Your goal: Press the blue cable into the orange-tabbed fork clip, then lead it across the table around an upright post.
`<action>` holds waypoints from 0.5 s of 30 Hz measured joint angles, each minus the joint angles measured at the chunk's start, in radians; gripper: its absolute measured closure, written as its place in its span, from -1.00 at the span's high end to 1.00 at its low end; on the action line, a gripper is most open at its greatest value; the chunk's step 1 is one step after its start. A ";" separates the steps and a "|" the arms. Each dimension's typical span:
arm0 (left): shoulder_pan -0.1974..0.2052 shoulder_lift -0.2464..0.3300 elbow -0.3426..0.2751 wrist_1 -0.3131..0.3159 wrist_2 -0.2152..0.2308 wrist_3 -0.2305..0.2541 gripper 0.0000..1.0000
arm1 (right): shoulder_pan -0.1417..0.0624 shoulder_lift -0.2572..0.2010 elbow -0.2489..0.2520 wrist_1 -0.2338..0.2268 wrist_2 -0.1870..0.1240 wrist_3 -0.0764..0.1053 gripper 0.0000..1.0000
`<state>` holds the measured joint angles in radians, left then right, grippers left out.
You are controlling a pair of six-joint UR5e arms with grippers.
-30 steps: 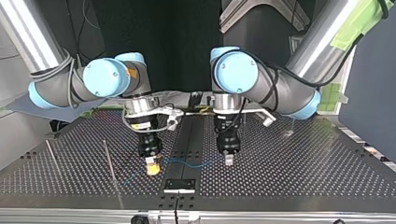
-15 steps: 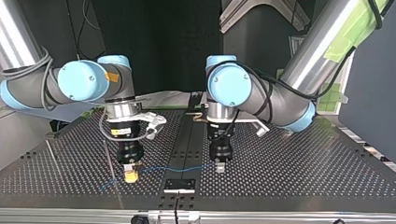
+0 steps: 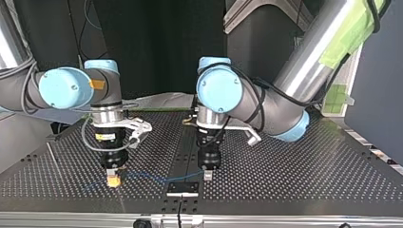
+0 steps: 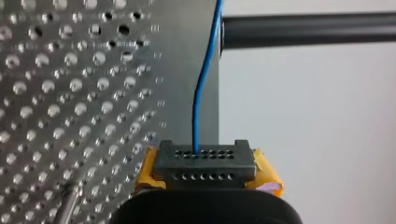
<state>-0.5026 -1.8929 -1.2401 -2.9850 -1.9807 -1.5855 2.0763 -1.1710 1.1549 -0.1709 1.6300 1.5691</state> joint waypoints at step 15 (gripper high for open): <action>-0.104 -0.126 0.126 -0.125 -0.031 0.003 -0.98 | -0.053 -0.001 0.000 0.021 -0.001 0.005 -1.00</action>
<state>-0.6067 -2.0190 -1.1136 -3.1101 -2.0114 -1.5828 2.0238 -1.1724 1.1548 -0.1502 1.6294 1.5742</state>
